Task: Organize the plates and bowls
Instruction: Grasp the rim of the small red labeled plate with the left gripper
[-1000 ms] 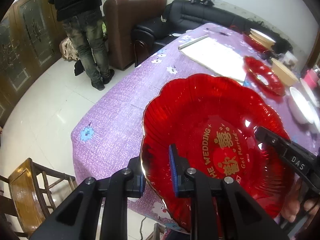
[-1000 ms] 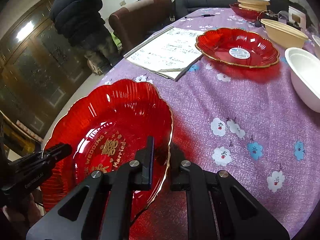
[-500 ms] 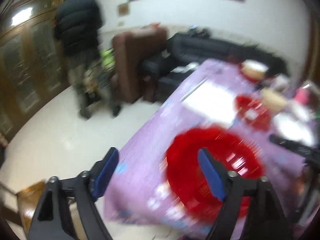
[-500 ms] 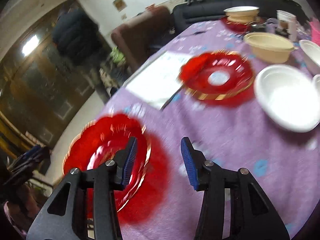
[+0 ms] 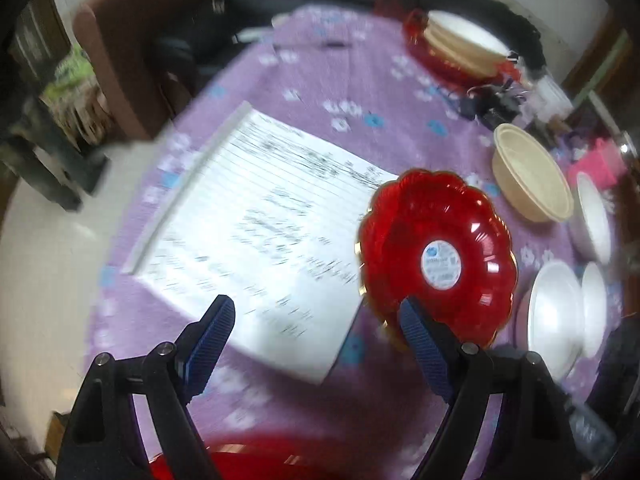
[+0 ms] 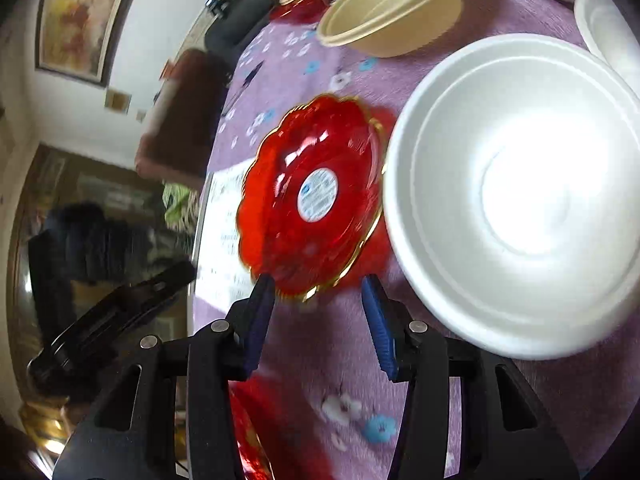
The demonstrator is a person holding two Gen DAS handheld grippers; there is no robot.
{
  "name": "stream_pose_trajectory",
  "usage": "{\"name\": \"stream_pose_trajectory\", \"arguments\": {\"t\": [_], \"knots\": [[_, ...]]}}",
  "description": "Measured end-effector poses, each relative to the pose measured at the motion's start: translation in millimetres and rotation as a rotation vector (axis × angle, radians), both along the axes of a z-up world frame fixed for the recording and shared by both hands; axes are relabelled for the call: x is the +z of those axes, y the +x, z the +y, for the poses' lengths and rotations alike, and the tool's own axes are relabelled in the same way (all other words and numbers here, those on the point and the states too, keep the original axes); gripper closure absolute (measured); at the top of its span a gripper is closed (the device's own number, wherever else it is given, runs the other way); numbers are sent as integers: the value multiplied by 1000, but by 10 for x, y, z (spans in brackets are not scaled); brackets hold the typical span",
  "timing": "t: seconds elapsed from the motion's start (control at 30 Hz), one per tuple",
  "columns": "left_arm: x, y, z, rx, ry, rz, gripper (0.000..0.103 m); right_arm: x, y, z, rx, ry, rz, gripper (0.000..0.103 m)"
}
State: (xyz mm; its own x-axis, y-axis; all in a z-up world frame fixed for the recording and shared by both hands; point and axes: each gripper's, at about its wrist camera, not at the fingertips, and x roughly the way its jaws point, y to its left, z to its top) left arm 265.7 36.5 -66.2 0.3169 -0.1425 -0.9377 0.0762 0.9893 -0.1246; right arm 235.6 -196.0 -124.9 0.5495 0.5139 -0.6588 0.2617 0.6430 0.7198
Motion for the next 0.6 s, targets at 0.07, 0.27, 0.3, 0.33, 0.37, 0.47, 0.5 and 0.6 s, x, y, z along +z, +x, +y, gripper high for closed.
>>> {"name": "stream_pose_trajectory", "arguments": {"t": [0.07, 0.27, 0.3, 0.33, 0.37, 0.47, 0.5, 0.6], "knots": [[-96, 69, -42, 13, -30, 25, 19, -25, 67, -7, -27, -6, 12, 57], [-301, 272, -231, -5, -76, 96, 23, -245, 229, -17, -41, 38, 48, 57], [-325, 292, -247, -7, -84, 103, 27, -246, 234, -32, -45, 41, 40, 57], [-364, 307, -270, -10, -92, 112, 33, -243, 238, -42, -46, 40, 36, 57], [-395, 341, -287, -12, -100, 121, 37, -243, 237, -47, -44, 37, 30, 57], [-391, 336, -330, -38, -89, 100, 58, -244, 248, -42, -34, 15, 1, 59], [-398, 338, -346, -53, -90, 106, 72, -244, 252, -33, -36, -11, 1, 64], [-395, 283, -350, -68, -42, 90, 88, -275, 239, -75, -47, -52, 2, 87]]}}
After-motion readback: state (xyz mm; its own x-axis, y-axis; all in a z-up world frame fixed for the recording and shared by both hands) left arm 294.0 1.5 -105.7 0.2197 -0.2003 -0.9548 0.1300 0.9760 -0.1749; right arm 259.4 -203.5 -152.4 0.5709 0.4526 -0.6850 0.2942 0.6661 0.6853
